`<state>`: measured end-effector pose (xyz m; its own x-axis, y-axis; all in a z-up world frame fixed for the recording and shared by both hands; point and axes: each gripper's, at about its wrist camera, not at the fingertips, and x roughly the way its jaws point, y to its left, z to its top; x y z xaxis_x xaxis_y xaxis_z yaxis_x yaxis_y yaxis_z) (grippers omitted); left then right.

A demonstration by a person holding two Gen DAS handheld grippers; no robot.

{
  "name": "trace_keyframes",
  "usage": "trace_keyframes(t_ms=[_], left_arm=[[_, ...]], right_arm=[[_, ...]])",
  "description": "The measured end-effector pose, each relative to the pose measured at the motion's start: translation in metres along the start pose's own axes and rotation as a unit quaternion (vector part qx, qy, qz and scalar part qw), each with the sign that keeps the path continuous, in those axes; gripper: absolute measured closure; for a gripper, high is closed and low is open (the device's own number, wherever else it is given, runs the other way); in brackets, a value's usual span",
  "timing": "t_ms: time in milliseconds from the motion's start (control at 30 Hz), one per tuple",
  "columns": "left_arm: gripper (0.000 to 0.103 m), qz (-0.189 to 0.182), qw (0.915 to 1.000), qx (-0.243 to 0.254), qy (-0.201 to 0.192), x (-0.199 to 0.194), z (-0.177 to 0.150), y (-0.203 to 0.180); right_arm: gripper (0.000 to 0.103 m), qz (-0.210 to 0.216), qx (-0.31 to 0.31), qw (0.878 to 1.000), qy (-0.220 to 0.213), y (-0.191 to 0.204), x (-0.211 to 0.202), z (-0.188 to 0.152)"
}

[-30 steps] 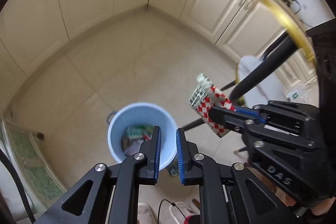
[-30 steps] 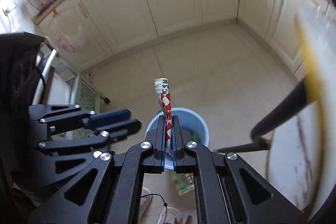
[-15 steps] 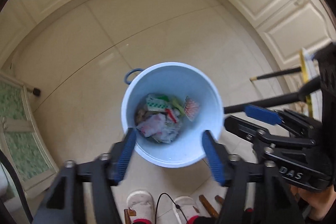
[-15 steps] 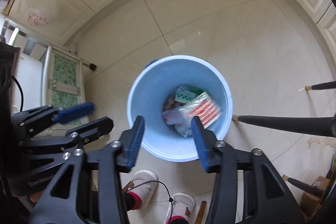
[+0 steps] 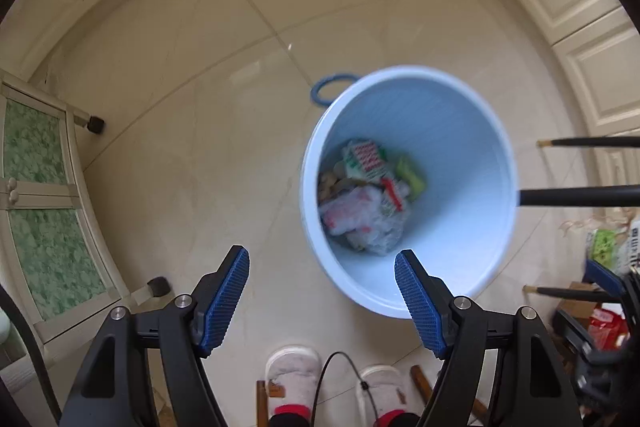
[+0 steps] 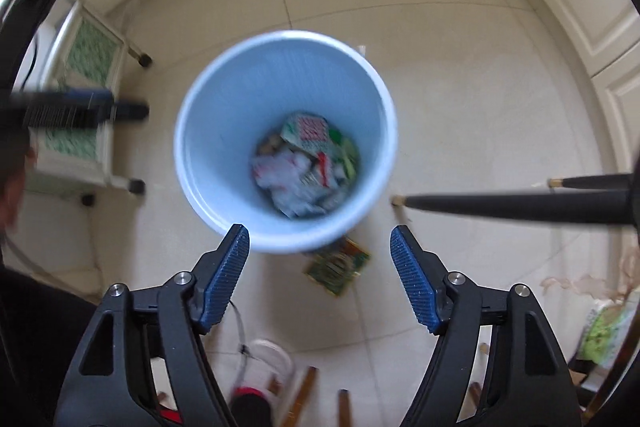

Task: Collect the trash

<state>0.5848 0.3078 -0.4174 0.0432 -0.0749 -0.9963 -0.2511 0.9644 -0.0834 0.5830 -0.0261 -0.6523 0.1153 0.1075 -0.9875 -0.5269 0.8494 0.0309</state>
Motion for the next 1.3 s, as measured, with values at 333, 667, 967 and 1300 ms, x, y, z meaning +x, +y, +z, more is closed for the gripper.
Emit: trace_keyframes(t_ms=[333,667,967,1300], left_arm=[[0.032,0.041,0.9979,0.05,-0.003,0.079,0.019,-0.036],[0.033,0.054,0.9961,0.056,-0.042,0.085,0.022,-0.011],[0.033,0.077,0.9935,0.081,-0.021,0.128,0.015,-0.014],[0.083,0.052,0.9942,0.094,0.013,0.172,0.023,-0.017]], right_arm=[[0.019,-0.02,0.099,0.995,0.004,-0.039,0.057,-0.093],[0.015,0.071,0.229,0.968,0.07,-0.069,0.199,-0.139],[0.013,0.088,0.286,0.95,0.083,-0.071,0.296,-0.132],[0.01,0.088,0.309,0.945,0.068,-0.063,0.331,-0.128]])
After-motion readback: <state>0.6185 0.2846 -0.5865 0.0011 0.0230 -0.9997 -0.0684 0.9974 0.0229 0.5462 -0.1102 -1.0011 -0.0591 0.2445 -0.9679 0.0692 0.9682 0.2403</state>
